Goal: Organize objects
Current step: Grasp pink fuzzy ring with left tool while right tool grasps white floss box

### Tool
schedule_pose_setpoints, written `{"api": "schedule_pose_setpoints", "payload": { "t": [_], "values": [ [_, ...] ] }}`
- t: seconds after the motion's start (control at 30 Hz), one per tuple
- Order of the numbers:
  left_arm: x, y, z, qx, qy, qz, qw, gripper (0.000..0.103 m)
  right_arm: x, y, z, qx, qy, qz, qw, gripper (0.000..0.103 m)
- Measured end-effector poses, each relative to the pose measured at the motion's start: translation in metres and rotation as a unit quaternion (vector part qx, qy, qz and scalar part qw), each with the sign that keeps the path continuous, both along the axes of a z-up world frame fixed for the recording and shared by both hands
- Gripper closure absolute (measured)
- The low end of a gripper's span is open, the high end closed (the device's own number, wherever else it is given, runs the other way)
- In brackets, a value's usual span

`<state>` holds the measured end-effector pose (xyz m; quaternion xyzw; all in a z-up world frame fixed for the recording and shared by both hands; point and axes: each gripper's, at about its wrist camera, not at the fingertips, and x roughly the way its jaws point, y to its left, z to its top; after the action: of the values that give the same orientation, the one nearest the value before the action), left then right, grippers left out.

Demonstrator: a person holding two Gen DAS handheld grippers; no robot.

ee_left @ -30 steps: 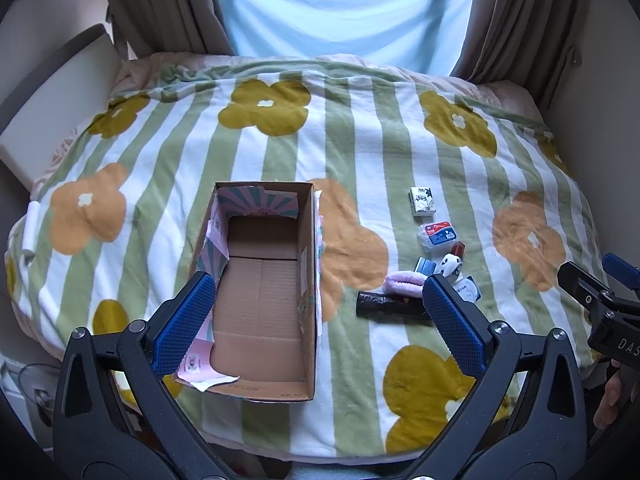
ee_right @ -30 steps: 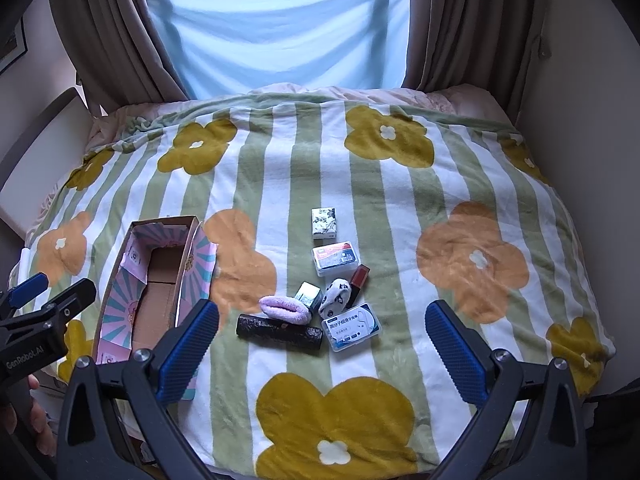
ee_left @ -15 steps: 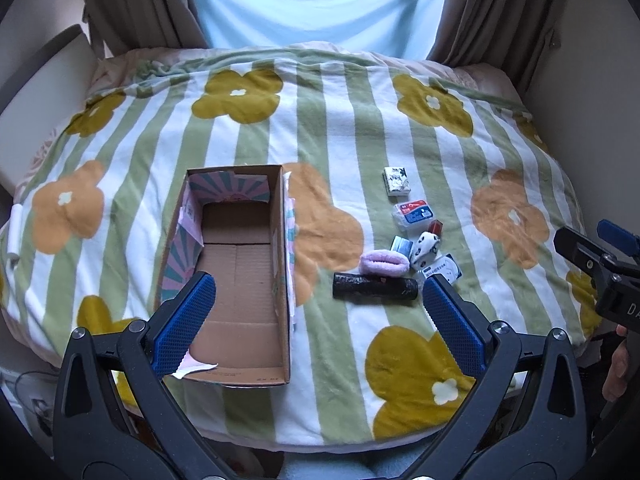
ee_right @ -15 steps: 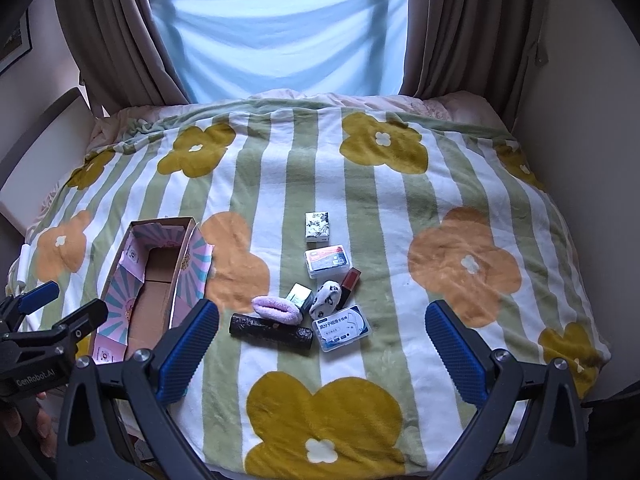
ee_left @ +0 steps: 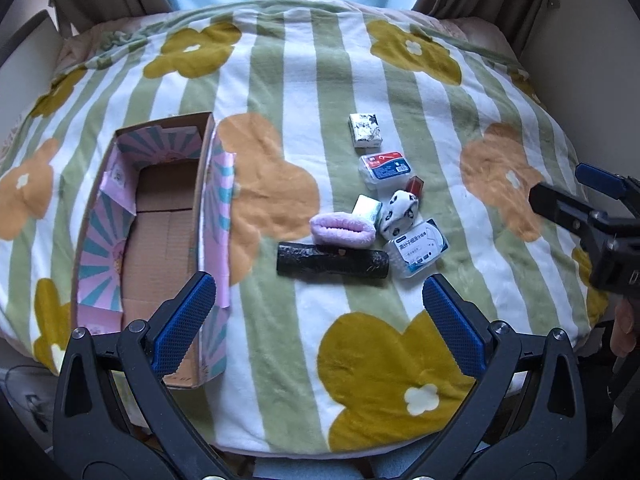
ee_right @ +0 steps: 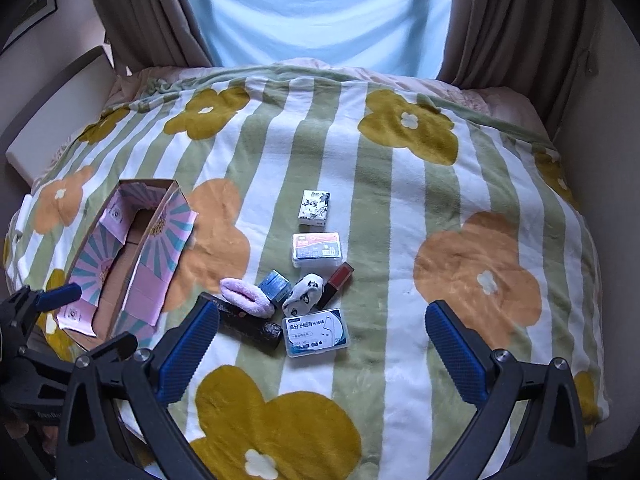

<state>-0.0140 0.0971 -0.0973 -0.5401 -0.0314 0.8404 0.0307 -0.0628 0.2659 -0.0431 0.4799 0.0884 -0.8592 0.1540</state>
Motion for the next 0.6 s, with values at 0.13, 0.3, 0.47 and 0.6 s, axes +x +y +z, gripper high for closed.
{"api": "schedule_pose_setpoints", "payload": {
  "t": [0.13, 0.3, 0.47, 0.6],
  "values": [
    [-0.025, 0.016, -0.039, 0.006, -0.01, 0.009, 0.9999, 0.0, -0.012, 0.01, -0.044, 0.008, -0.02, 0.045, 0.999, 0.001],
    [-0.055, 0.029, -0.102, 0.016, -0.03, 0.025, 0.9991, 0.0, -0.019, 0.016, -0.113, 0.005, -0.057, 0.077, 0.995, 0.001],
    [-0.07, 0.033, -0.151, 0.023, -0.046, 0.028, 0.9983, 0.001, -0.019, 0.01, -0.171, 0.013, -0.088, 0.091, 0.992, 0.001],
    [-0.077, 0.034, -0.17, 0.022, -0.048, 0.022, 0.9984, 0.001, -0.024, 0.002, -0.202, 0.019, -0.102, 0.096, 0.99, 0.001]
  ]
}}
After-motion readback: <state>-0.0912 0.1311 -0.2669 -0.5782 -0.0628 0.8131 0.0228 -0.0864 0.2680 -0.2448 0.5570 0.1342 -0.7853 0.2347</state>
